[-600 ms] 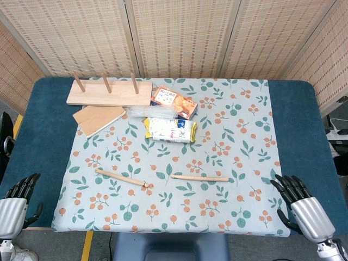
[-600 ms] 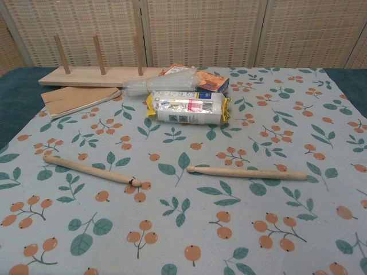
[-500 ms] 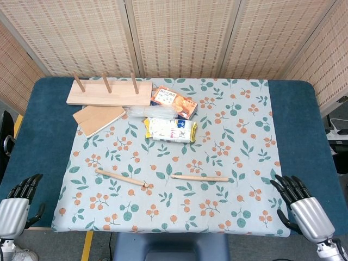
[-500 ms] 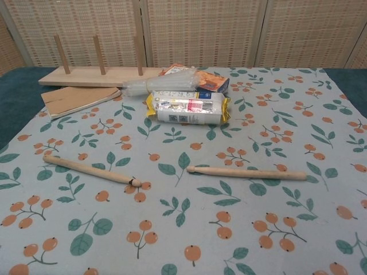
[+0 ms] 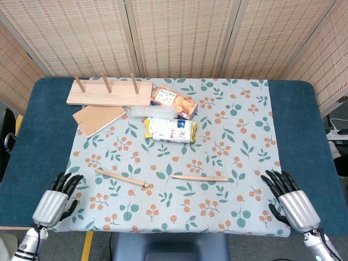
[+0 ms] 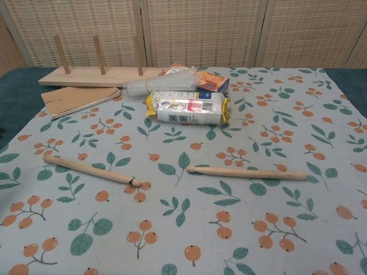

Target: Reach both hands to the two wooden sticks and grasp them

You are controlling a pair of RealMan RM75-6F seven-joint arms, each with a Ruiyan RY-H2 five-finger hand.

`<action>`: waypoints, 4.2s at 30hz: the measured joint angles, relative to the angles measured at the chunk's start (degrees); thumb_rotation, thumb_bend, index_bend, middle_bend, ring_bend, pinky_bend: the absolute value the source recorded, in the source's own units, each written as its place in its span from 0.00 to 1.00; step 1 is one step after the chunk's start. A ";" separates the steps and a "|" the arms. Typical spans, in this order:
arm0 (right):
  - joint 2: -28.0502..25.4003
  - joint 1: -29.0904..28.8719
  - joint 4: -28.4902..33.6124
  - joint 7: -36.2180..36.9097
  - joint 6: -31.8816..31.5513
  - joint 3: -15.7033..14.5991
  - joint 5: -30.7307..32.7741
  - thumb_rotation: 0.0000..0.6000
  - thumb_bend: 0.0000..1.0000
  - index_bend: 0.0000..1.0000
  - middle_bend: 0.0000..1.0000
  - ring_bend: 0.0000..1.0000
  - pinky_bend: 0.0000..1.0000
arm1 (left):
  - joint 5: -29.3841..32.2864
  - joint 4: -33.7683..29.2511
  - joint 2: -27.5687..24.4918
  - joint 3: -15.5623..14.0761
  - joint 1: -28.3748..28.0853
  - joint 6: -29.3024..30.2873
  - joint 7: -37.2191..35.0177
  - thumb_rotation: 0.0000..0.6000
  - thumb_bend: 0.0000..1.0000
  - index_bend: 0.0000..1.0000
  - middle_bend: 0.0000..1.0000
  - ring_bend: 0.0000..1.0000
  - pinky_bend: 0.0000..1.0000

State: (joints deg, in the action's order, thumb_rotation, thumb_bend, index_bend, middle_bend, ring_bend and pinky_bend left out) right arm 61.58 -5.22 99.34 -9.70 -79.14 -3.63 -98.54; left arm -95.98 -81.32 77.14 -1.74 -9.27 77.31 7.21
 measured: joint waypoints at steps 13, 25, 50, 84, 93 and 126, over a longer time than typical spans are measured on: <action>2.04 -3.58 3.59 -5.57 4.78 2.73 3.87 1.00 0.36 0.00 0.00 0.00 0.00 | 2.15 7.22 7.99 2.17 -7.80 -9.25 2.41 1.00 0.46 0.12 0.15 0.09 0.03; 3.46 -5.34 4.03 -9.95 7.38 3.86 8.93 1.00 0.36 0.00 0.00 0.00 0.00 | 2.67 16.88 15.72 3.62 -14.48 -13.52 3.07 1.00 0.46 0.25 0.25 0.09 0.03; 3.39 -5.53 3.18 -9.48 5.94 3.39 10.07 1.00 0.36 0.00 0.00 0.00 0.00 | 4.44 26.35 21.51 2.53 -16.84 -11.15 6.86 1.00 0.48 0.73 0.73 0.37 0.08; 26.98 -17.51 -12.83 -20.89 17.53 7.11 11.45 1.00 0.36 0.27 0.33 0.08 0.04 | 2.61 39.23 23.84 3.04 -13.64 6.72 -16.85 1.00 0.51 0.83 0.83 0.46 0.11; 30.79 -21.15 -17.86 -23.03 22.83 8.69 18.06 1.00 0.36 0.35 0.39 0.13 0.04 | 2.98 39.54 23.49 2.68 -13.90 5.80 -17.34 1.00 0.51 0.83 0.83 0.47 0.12; 26.33 -21.60 -11.19 -33.07 19.91 3.56 21.74 1.00 0.36 0.28 0.44 0.21 0.07 | 3.49 38.54 23.39 2.47 -13.83 6.39 -13.24 1.00 0.51 0.83 0.84 0.48 0.14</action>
State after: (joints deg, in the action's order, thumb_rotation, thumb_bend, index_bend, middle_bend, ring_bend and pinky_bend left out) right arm 87.92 -26.81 88.14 -42.77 -59.23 -0.06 -76.79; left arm -92.49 -42.78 100.52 0.73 -23.10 83.70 -6.03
